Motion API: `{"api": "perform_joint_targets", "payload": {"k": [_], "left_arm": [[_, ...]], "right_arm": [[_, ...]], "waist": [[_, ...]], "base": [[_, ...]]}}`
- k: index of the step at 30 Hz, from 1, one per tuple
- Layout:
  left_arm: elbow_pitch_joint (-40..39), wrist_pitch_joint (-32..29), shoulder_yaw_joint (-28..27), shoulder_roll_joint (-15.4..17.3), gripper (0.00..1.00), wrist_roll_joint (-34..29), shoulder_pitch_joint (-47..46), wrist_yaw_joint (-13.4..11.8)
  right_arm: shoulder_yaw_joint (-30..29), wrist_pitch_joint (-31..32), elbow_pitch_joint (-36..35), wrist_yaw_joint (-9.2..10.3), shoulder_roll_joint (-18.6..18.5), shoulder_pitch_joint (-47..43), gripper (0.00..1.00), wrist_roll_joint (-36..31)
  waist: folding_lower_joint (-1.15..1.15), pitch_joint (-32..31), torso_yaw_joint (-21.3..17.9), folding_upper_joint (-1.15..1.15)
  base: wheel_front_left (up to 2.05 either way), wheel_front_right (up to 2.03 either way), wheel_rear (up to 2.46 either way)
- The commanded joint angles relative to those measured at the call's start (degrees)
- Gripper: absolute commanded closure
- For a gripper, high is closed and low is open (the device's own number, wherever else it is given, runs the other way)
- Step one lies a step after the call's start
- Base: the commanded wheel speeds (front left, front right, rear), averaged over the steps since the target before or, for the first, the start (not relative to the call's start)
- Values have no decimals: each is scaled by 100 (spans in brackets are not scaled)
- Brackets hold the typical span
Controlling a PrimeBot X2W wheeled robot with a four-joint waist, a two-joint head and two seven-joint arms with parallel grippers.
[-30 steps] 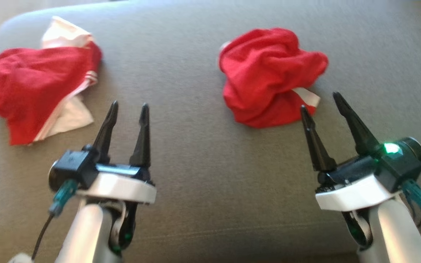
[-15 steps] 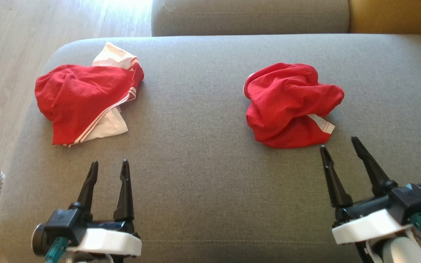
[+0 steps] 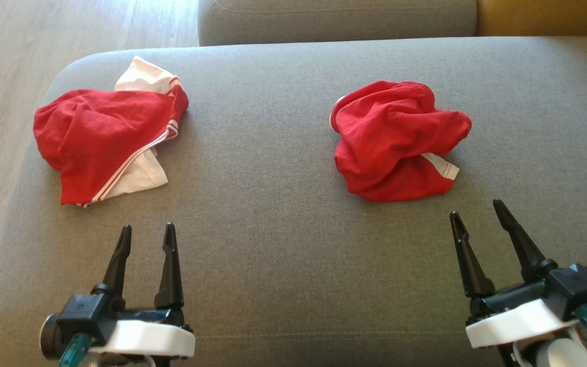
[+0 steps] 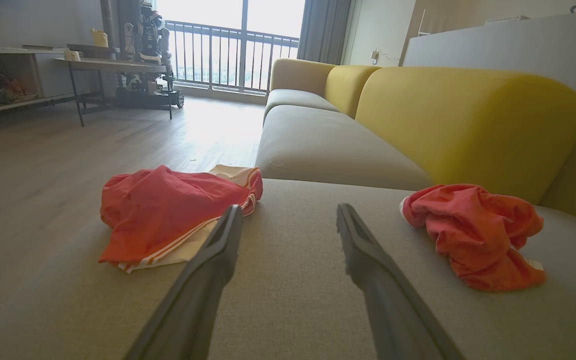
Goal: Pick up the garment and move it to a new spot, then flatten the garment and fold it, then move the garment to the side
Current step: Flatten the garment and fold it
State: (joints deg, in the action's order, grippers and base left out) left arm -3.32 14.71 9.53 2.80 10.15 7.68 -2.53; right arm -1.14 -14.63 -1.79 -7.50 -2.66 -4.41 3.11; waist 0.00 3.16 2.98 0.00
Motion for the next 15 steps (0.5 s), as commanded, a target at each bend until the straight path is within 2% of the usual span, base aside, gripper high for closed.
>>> {"api": "perform_joint_targets", "payload": {"k": [1, 15], "left_arm": [[-201, 29, -206, 8, 0, -59, -224, -16], [-203, 29, -184, 8, 0, 0, -314, -55]], "right_arm": [[101, -37, -200, 1, -21, 128, 0, 53], [111, -37, -192, 1, -21, 179, 0, 56]], "waist": [[0, -1, 0, 0], [0, 61, -54, 0]], "base": [[0, 0, 0], [0, 0, 0]]}}
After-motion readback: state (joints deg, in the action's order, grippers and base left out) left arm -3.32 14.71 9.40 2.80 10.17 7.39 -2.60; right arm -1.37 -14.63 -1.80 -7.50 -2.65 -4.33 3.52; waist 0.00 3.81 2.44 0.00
